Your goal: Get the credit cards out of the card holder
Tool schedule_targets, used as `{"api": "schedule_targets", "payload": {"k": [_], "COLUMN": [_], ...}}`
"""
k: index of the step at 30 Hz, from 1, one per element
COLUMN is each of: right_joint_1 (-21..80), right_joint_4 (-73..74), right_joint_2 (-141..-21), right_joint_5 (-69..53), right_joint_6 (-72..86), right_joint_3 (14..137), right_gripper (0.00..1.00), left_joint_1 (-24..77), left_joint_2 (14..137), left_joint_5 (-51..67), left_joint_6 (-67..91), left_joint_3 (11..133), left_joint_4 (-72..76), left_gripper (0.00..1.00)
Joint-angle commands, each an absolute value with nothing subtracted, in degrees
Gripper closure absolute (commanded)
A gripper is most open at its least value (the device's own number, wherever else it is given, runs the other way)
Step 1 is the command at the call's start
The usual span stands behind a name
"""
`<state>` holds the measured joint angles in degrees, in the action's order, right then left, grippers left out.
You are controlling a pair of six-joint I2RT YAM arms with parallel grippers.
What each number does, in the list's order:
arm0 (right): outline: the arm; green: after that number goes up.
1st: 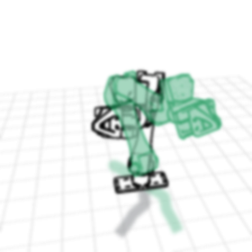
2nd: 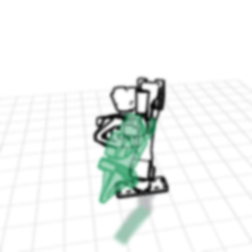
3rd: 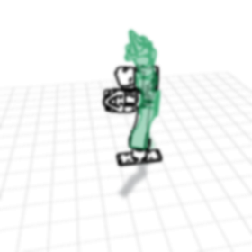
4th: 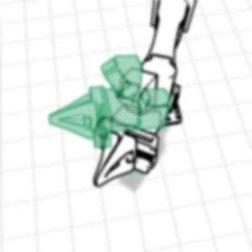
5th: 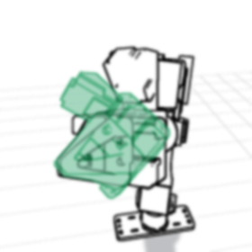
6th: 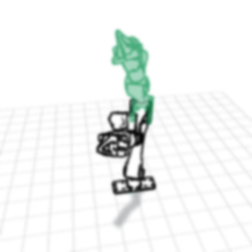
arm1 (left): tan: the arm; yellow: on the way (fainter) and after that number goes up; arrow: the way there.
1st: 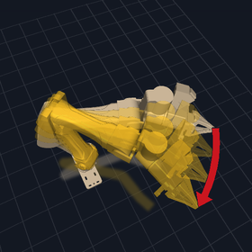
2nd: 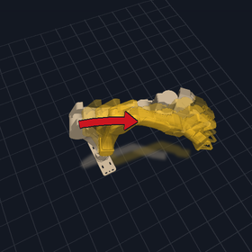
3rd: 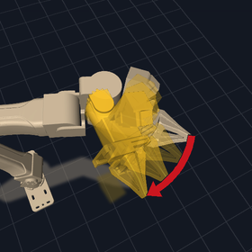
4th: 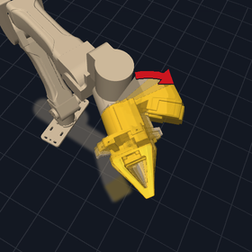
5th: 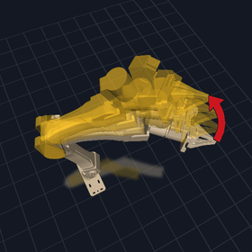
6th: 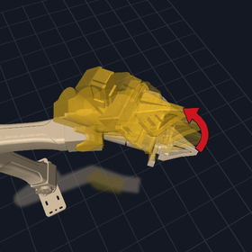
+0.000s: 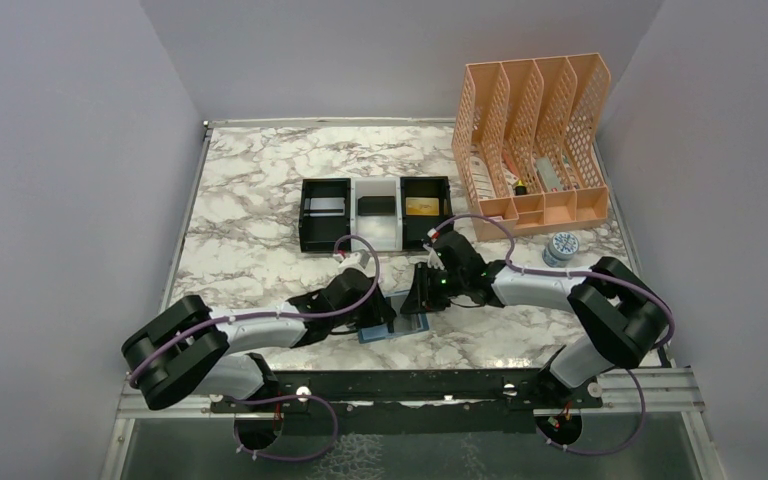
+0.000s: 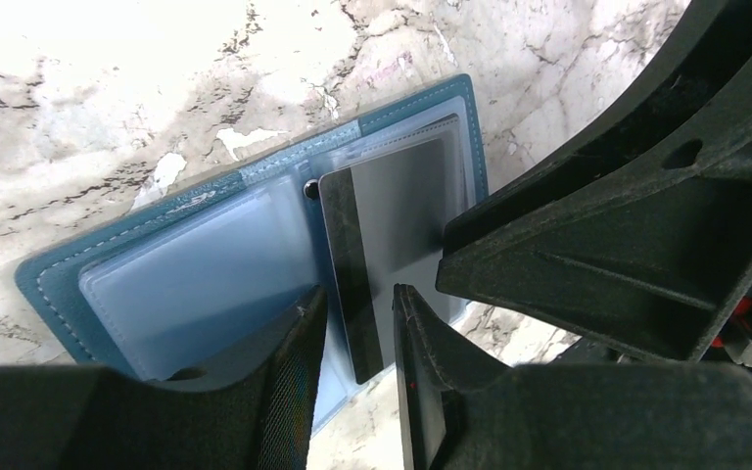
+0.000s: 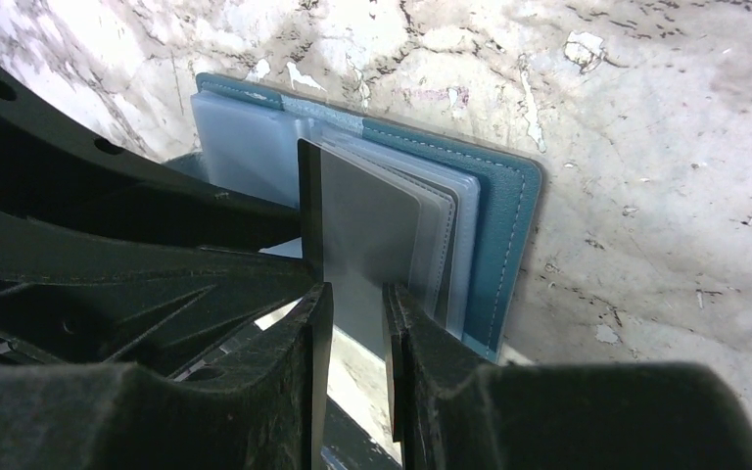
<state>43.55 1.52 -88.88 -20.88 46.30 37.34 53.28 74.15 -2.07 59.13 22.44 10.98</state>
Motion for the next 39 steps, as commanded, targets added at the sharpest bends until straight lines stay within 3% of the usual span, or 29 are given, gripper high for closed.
{"api": "schedule_targets", "payload": {"k": [1,7,16,26,39], "right_joint_1": [43.7,43.7,43.7,43.7,43.7], "right_joint_4": [5.0,5.1,6.0,6.6,1.1], "right_joint_2": [-91.7,-91.3,-90.0,-89.7,-83.1], "right_joint_5": [-15.5,-15.0,-13.0,-12.7,-19.3], "right_joint_6": [45.4,45.6,45.8,45.9,41.9], "right_joint_3": [36.5,36.2,36.3,37.1,37.6], "right_gripper": [0.73,0.73,0.73,0.73,0.71], "left_joint_1": [53.4,53.4,53.5,53.4,53.4], "left_joint_2": [75.7,75.8,71.0,66.4,66.8], "left_joint_5": [-2.5,-3.5,-5.7,-7.8,-6.7], "left_joint_6": [61.7,63.3,63.9,62.9,63.5], "left_joint_3": [19.3,18.5,16.8,16.5,15.7], "left_joint_4": [15.9,16.5,14.9,8.1,10.3], "left_gripper": [0.65,0.71,1.00,1.00,1.00]}}
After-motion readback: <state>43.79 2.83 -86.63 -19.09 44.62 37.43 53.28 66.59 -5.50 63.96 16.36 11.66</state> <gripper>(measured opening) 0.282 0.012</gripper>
